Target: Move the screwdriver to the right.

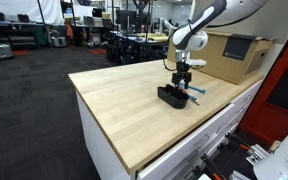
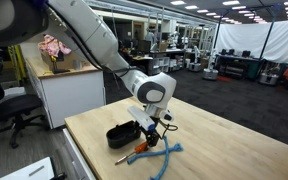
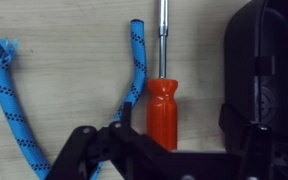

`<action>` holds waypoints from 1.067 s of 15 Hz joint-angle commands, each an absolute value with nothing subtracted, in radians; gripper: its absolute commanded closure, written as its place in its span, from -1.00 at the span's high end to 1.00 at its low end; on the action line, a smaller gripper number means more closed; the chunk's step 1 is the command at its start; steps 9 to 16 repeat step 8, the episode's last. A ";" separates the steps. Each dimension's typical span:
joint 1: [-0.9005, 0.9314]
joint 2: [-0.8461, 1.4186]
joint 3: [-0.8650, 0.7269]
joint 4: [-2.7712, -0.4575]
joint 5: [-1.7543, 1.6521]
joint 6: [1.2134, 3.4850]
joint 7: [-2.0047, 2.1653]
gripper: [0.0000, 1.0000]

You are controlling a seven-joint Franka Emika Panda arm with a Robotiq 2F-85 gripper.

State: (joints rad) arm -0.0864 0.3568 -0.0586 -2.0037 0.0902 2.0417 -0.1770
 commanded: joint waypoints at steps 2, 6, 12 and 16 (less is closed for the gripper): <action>-0.053 0.195 -0.062 -2.078 -0.021 2.045 -0.096 1.00; -0.037 0.039 -0.053 -2.125 -0.092 2.027 -0.058 1.00; -0.031 -0.056 -0.042 -2.171 -0.075 2.038 -0.099 1.00; -0.031 -0.056 -0.042 -2.171 -0.075 2.038 -0.099 1.00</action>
